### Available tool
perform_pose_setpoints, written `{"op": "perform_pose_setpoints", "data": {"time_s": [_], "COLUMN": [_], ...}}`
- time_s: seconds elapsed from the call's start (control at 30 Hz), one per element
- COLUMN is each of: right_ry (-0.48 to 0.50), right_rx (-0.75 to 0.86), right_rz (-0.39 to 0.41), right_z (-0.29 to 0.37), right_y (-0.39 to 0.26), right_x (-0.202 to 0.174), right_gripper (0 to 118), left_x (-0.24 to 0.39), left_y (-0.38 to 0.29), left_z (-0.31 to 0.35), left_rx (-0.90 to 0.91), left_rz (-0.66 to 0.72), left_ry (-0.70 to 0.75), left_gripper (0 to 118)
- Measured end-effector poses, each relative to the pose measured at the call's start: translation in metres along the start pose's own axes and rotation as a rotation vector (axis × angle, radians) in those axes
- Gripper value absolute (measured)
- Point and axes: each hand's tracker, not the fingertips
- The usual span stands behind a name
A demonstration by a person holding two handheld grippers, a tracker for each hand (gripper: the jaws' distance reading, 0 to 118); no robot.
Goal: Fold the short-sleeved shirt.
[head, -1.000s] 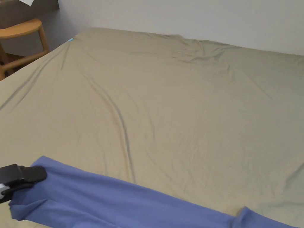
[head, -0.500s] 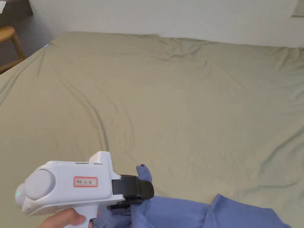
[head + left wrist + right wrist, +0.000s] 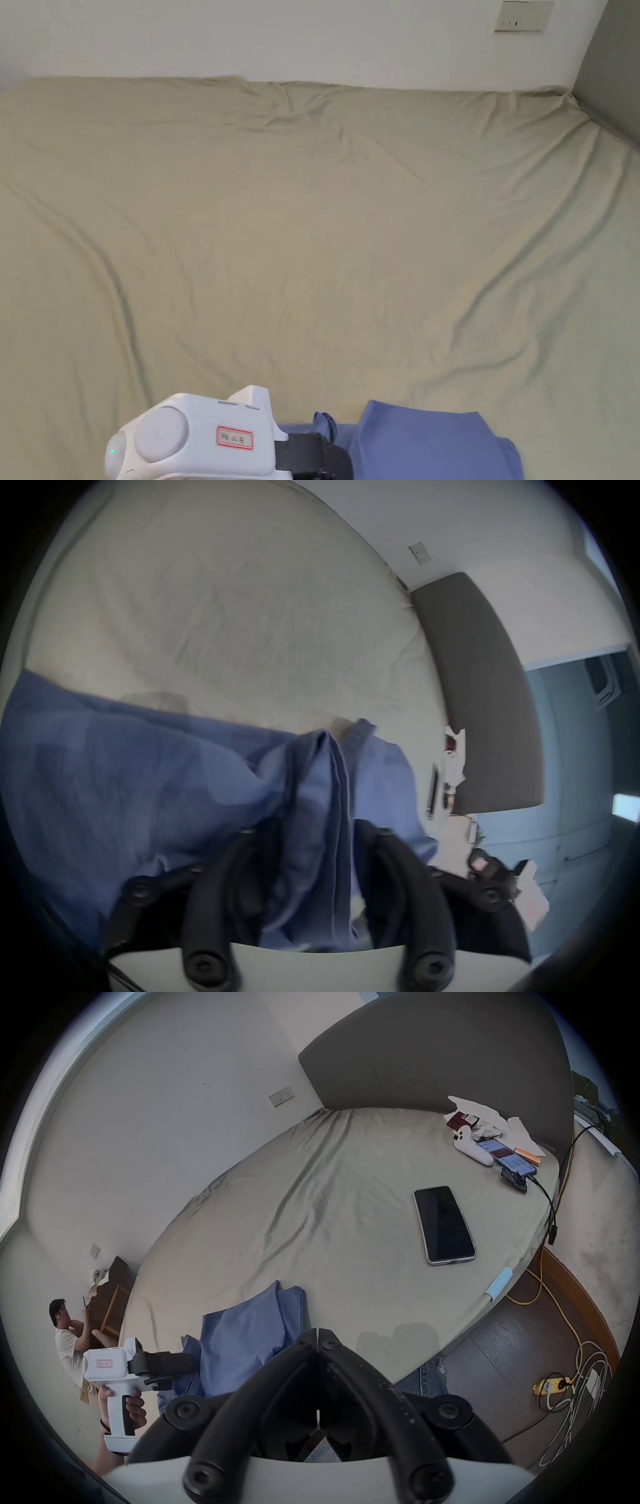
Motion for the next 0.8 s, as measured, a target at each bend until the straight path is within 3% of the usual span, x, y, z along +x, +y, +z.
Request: {"op": "perform_pose_setpoints", "data": {"time_s": [0.1,0.23,0.27,0.33,0.37,0.47,0.57,0.73,0.8], "right_ry": [0.045,0.102,0.109,0.12,0.128,0.158,0.159,0.165,0.167], "right_rx": [-0.009,-0.042,-0.046,-0.055,-0.058,-0.082,-0.097,-0.108,-0.109], "right_rz": [0.039,0.09,0.099,0.115,0.123,0.129,0.14,0.152,0.153], "right_z": [-0.005,-0.016,-0.019,-0.023,-0.025,-0.028,-0.031,-0.029,-0.026], "right_y": [0.0,0.001,0.001,0.0,0.0,-0.001,-0.003,-0.005,-0.006], "right_x": [-0.012,-0.03,-0.033,-0.04,-0.044,-0.048,-0.054,-0.055,-0.055], "right_gripper": [1,1,1,1,1,1,1,1,1], "left_x": [-0.001,-0.02,-0.027,-0.04,-0.051,-0.074,-0.061,-0.037,-0.023], "left_y": [-0.007,-0.019,-0.024,-0.032,-0.036,-0.039,-0.048,-0.043,-0.037], "left_z": [0.051,0.124,0.14,0.159,0.166,0.164,0.127,0.058,0.034], "left_rx": [0.118,0.335,0.372,0.446,0.484,0.473,0.395,0.307,0.31], "left_rz": [0.025,0.008,0.002,0.025,0.059,0.137,0.045,-0.078,-0.084], "left_ry": [-0.128,-0.183,-0.156,-0.06,0.036,0.126,0.177,0.076,0.113], "left_gripper": [64,63,56,6,0,0,0,0,0]}}
